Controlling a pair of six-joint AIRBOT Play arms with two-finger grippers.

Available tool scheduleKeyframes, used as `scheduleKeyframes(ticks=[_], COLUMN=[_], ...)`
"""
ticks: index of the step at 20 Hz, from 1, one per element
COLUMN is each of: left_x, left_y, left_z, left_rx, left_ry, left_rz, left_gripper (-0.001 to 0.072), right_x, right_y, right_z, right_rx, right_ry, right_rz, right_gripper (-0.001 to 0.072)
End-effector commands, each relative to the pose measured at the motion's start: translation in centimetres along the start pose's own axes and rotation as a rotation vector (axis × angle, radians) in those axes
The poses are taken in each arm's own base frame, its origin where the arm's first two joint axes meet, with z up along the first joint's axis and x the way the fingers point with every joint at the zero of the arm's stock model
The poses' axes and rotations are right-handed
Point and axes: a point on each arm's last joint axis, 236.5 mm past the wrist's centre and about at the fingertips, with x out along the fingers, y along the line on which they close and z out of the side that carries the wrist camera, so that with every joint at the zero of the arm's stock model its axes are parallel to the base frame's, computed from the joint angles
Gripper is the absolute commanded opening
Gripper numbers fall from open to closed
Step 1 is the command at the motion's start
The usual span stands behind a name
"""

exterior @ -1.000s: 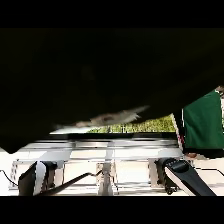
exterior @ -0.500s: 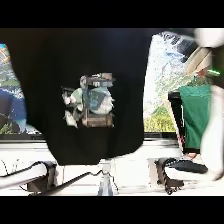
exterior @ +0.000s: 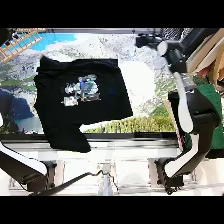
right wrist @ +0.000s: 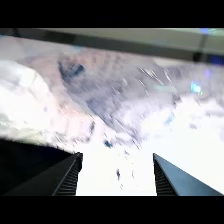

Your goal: Fold the clothes and pants, and hang the long-sleeved shirts on hangers.

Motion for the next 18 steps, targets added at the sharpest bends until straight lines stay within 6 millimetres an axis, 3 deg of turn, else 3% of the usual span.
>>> scheduleKeyframes(ticks=[1, 2, 3, 4, 6, 7, 8, 11, 13, 14, 18], left_x=[-10.3, -15.1, -18.9, -21.2, -23.6, -25.5, -27.4, -31.8, -33.9, -34.7, -33.5], left_y=[7.8, 8.7, 8.2, 6.8, 3.4, 2.0, 1.0, -0.9, -1.9, -2.3, -2.5], left_z=[-8.6, -11.8, -14.3, -16.0, -19.6, -22.8, -26.3, -36.7, -41.3, -42.9, -42.5], left_rx=[-0.129, -0.176, -0.217, -0.293, -0.341, -0.339, -0.364, -0.412, -0.458, -0.481, -0.471], left_ry=[0.538, 0.726, 0.878, 0.928, 0.924, 0.942, 0.957, 0.968, 1.014, 1.043, 1.002], left_rz=[0.395, 0.503, 0.547, 0.543, 0.502, 0.510, 0.533, 0.568, 0.573, 0.574, 0.530], left_gripper=[0.0597, 0.0517, 0.0446, 0.0421, 0.0424, 0.0497, 0.0675, 0.0707, 0.0707, 0.0706, 0.0702], right_x=[-4.6, -6.5, -8.3, -9.9, -12.8, -13.8, -14.9, -17.1, -17.7, -17.6, -16.5], right_y=[-3.3, -2.8, -1.8, -0.5, 1.8, 3.0, 4.3, 6.7, 7.1, 7.1, 6.5], right_z=[-6.9, -9.4, -11.9, -14.6, -19.8, -22.0, -24.1, -28.9, -31.6, -32.5, -33.7], right_rx=[0.185, 0.204, 0.220, 0.243, 0.302, 0.331, 0.361, 0.455, 0.471, 0.473, 0.457], right_ry=[0.359, 0.475, 0.576, 0.675, 0.832, 0.873, 0.904, 0.985, 1.024, 1.028, 1.002], right_rz=[0.073, 0.143, 0.219, 0.294, 0.416, 0.470, 0.531, 0.653, 0.666, 0.661, 0.620], right_gripper=[0.0506, 0.0507, 0.0507, 0.0507, 0.0514, 0.0515, 0.0518, 0.0538, 0.0538, 0.0538, 0.0538])
